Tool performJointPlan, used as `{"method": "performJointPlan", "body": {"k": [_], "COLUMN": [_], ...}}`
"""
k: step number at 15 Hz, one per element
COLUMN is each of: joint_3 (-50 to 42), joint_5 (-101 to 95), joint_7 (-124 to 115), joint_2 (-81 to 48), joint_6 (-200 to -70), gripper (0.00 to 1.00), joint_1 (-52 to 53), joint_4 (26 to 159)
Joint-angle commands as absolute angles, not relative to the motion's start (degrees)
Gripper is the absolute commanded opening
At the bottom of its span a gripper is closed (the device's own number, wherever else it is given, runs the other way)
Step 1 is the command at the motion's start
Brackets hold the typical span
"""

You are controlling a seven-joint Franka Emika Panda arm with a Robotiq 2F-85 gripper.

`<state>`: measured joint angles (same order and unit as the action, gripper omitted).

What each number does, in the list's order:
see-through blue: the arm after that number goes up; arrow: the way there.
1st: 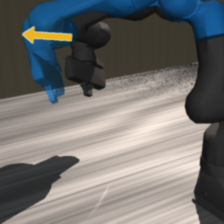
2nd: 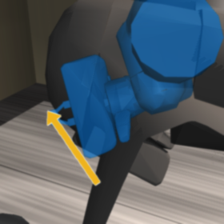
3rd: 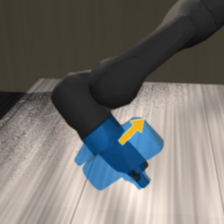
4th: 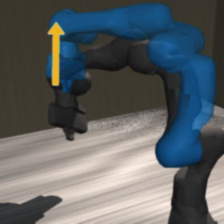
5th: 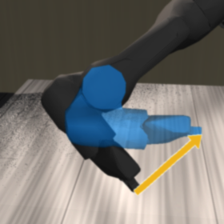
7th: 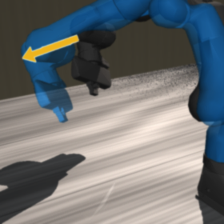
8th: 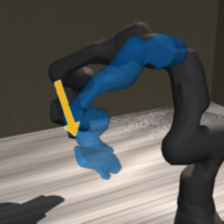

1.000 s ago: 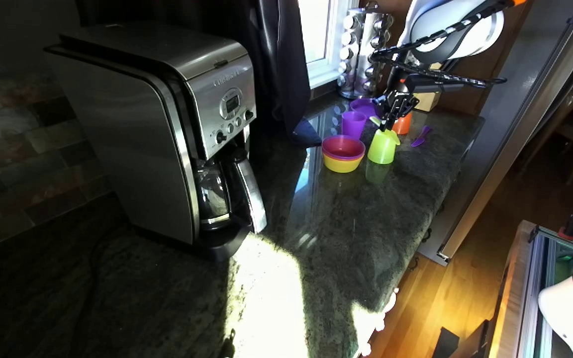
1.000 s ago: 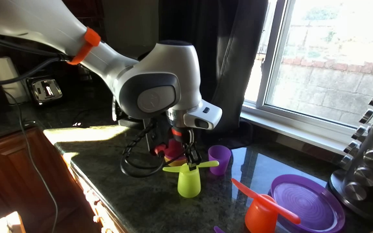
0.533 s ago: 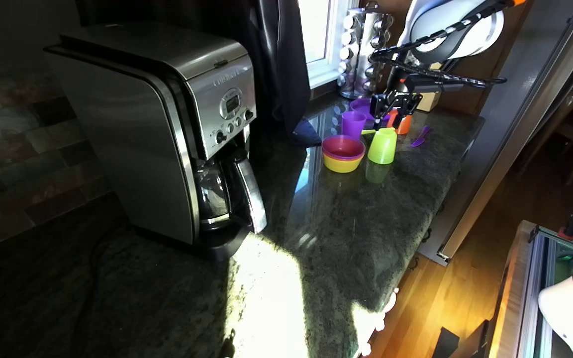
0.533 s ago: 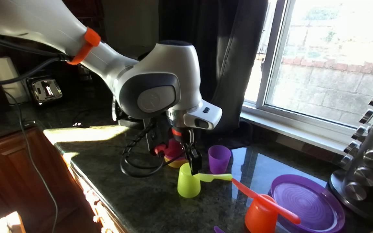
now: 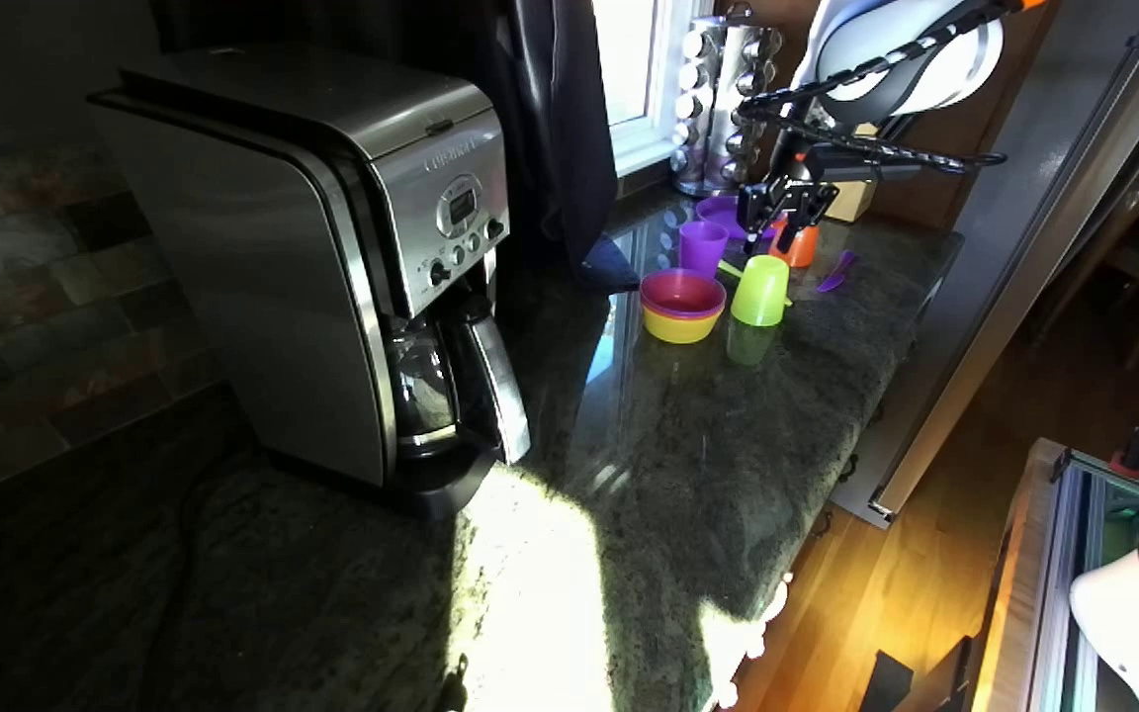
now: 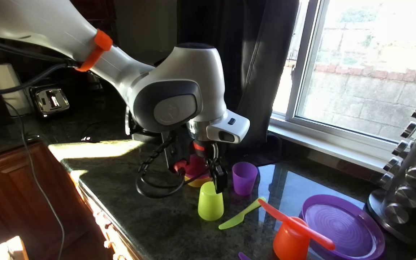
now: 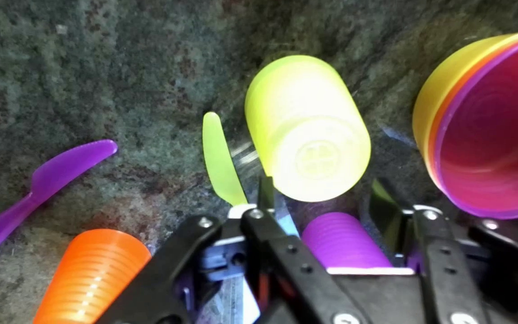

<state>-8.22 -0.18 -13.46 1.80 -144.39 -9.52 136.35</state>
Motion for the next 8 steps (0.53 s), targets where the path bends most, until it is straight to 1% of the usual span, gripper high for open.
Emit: {"method": "performJointPlan", "body": {"k": [1, 2, 3, 6, 7, 8], "joint_3": [-9.54, -9.91, -10.27, -10.94, -11.01, -10.71], "joint_5": [2.06, 2.03, 3.20, 5.03, 6.25, 3.40], "joint_7": [-9.21, -8.08, -5.14, 1.16, 1.60, -1.82], "joint_2": [2.19, 1.95, 1.45, -0.47, -0.90, 0.99], "joint_6": [-146.84, -147.77, -148.63, -150.78, -151.59, -149.89], "gripper": [0.90, 0.97, 1.00, 1.00, 1.00, 1.00], "joint_1": [-10.22, -10.47, -10.56, -10.73, -10.73, -10.67], "joint_4": [136.21, 136.07, 135.90, 135.24, 135.09, 136.00]}}
